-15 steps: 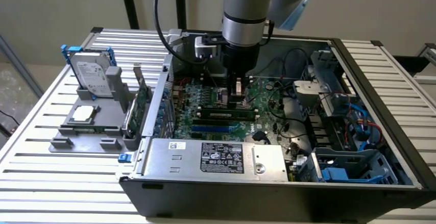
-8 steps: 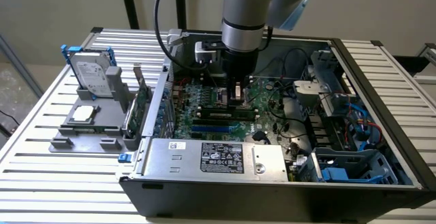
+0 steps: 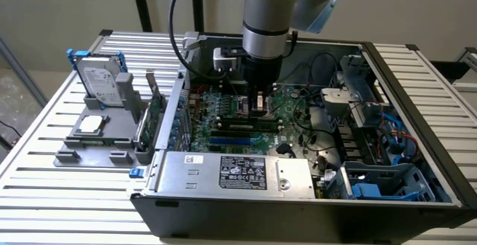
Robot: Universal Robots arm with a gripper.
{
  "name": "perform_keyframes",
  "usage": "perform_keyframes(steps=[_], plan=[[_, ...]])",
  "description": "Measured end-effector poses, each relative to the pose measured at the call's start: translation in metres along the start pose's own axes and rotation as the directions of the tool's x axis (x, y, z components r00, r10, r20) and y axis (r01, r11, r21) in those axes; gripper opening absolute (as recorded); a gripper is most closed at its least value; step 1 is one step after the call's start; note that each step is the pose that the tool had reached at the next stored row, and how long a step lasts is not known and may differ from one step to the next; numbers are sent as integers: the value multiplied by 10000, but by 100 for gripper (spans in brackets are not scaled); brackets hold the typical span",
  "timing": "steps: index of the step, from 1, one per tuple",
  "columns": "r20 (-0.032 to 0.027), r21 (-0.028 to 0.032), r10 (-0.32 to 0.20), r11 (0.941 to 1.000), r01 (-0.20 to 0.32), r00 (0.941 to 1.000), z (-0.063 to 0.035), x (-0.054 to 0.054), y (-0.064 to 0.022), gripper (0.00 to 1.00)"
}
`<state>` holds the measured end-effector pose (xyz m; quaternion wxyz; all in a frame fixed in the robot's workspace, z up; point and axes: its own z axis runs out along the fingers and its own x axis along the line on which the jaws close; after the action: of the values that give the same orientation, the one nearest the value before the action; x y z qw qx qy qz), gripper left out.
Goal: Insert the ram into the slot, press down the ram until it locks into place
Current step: 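Press down the ram until it locks into place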
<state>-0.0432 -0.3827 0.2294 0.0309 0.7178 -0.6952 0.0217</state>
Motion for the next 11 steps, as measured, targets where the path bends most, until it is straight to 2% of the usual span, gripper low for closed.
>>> perform_keyframes(steps=[3, 9, 11], plan=[[-22, -15, -2, 10000, 2, 10000, -135, 13, -7, 11], [-23, -15, -3, 10000, 3, 10000, -315, 27, -30, 11], [-20, -15, -2, 10000, 2, 10000, -339, 29, -32, 11]])
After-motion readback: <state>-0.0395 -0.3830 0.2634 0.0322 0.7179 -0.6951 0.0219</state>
